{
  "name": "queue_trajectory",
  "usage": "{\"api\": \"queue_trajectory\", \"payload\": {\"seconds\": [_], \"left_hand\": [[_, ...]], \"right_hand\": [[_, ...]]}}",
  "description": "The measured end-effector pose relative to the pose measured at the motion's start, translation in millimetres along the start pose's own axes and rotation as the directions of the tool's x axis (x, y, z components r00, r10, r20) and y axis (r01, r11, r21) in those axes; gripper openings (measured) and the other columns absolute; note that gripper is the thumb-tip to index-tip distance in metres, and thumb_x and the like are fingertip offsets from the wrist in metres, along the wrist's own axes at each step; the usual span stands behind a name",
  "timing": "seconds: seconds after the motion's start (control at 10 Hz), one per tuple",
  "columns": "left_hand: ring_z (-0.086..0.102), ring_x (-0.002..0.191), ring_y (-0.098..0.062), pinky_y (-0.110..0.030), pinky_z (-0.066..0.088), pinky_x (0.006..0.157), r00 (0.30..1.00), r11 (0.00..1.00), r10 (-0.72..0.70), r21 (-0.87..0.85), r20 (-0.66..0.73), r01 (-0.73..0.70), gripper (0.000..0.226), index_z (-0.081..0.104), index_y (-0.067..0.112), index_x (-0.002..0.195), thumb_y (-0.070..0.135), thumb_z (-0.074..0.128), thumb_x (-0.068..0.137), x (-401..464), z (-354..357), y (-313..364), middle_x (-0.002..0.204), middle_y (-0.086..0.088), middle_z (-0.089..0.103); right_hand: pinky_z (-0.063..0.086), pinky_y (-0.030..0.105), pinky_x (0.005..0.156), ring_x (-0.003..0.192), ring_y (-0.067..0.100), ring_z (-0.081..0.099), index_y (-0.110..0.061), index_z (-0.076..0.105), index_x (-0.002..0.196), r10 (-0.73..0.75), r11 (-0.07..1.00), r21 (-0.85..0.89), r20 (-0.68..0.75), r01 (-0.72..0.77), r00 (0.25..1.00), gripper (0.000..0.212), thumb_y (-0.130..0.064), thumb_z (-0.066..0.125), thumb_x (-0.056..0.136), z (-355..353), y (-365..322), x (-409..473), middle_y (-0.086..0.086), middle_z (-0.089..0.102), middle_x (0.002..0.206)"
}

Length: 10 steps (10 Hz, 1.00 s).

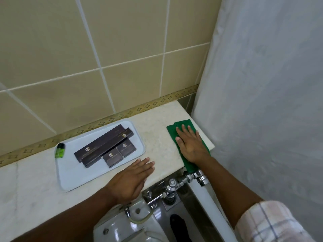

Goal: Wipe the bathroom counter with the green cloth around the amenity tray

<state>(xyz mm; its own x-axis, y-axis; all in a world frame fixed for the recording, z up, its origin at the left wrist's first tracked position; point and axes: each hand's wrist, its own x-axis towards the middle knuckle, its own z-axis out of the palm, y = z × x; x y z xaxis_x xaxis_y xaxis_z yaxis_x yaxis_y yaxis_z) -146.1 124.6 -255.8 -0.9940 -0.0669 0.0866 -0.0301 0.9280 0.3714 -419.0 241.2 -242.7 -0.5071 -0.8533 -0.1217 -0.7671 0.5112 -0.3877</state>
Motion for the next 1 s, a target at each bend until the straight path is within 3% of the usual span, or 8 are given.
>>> {"api": "queue_trajectory", "payload": {"seconds": [0.1,0.2,0.3,0.4,0.5,0.8,0.9,1.0], "left_hand": [[0.045,0.139,-0.022,-0.033,0.027,0.118,0.992,0.995,-0.089,-0.055,-0.09,0.085,0.049,0.052,0.01,0.142,0.031,0.04,0.1,39.8,-10.2,13.4,0.148,-0.009,0.05],[0.046,0.136,-0.027,-0.029,0.028,0.112,0.969,0.965,-0.215,-0.176,-0.121,0.193,0.052,0.046,0.009,0.144,0.032,0.048,0.098,132.2,-29.7,25.5,0.146,-0.012,0.052],[0.047,0.13,-0.032,-0.037,0.039,0.107,0.899,0.883,-0.439,-0.188,0.001,0.431,0.068,0.04,0.007,0.145,0.037,0.063,0.089,227.4,-40.9,23.2,0.145,-0.017,0.047],[0.058,0.108,-0.03,-0.036,0.05,0.082,0.796,0.806,-0.572,-0.042,0.198,0.59,0.067,0.05,0.007,0.13,0.04,0.074,0.078,269.6,-32.2,15.8,0.124,-0.014,0.058],[0.06,0.103,-0.028,-0.035,0.052,0.078,0.746,0.763,-0.619,-0.038,0.246,0.645,0.059,0.055,0.009,0.122,0.036,0.079,0.075,276.8,-20.6,11.4,0.118,-0.012,0.061],[0.068,0.083,-0.019,-0.031,0.057,0.073,0.642,0.444,-0.713,-0.527,0.282,0.725,0.037,0.068,0.011,0.1,0.029,0.081,0.07,204.5,-73.7,10.9,0.096,-0.005,0.072],[0.073,0.083,-0.021,-0.033,0.059,0.078,0.541,0.195,-0.809,-0.764,0.229,0.615,0.029,0.073,0.013,0.093,0.026,0.084,0.069,114.8,-101.0,11.5,0.092,-0.003,0.077],[0.074,0.09,-0.023,-0.04,0.059,0.087,0.403,-0.061,-0.896,-0.951,0.186,0.302,0.022,0.073,0.015,0.099,0.019,0.079,0.078,5.1,-111.6,18.3,0.099,-0.005,0.078]], "right_hand": [[0.029,0.047,0.118,0.143,0.029,0.033,-0.018,0.034,0.152,0.313,0.894,0.407,-0.273,-0.185,0.91,0.055,-0.039,0.042,0.102,-5.1,4.4,-23.4,0.01,0.039,0.155],[0.044,0.045,0.108,0.13,0.032,0.047,-0.01,0.037,0.146,0.636,0.666,0.661,-0.261,-0.346,0.726,0.065,-0.032,0.065,0.092,6.6,7.6,-51.3,0.014,0.044,0.144],[0.049,0.04,0.1,0.121,0.036,0.056,-0.002,0.038,0.144,0.824,0.342,0.848,-0.064,-0.404,0.563,0.082,-0.023,0.082,0.079,16.0,15.0,-63.3,0.021,0.049,0.139],[0.058,0.032,0.069,0.089,0.032,0.07,0.003,0.058,0.125,0.794,-0.133,0.909,0.336,-0.394,0.507,0.059,-0.019,0.084,0.077,16.6,22.6,-66.9,0.019,0.069,0.113],[0.056,0.026,0.048,0.07,0.024,0.07,-0.003,0.067,0.106,0.623,-0.308,0.839,0.535,-0.449,0.571,0.037,-0.023,0.082,0.078,13.7,30.7,-73.6,0.016,0.075,0.095],[0.054,0.024,0.043,0.052,0.019,0.071,0.006,0.067,0.105,0.665,-0.015,0.947,0.249,-0.321,0.704,0.024,0.003,0.072,0.082,-52.4,3.1,-60.9,0.021,0.073,0.091],[0.061,0.041,0.076,0.08,0.032,0.071,0.007,0.065,0.115,0.552,0.281,0.911,0.105,-0.303,0.828,0.034,0.002,0.073,0.082,-79.1,-39.5,-34.9,0.026,0.071,0.107],[0.062,0.03,0.063,0.07,0.024,0.07,-0.002,0.064,0.116,0.259,0.488,0.831,0.156,-0.268,0.953,0.038,-0.001,0.077,0.08,-90.1,-116.5,-7.9,0.019,0.073,0.102]]}}
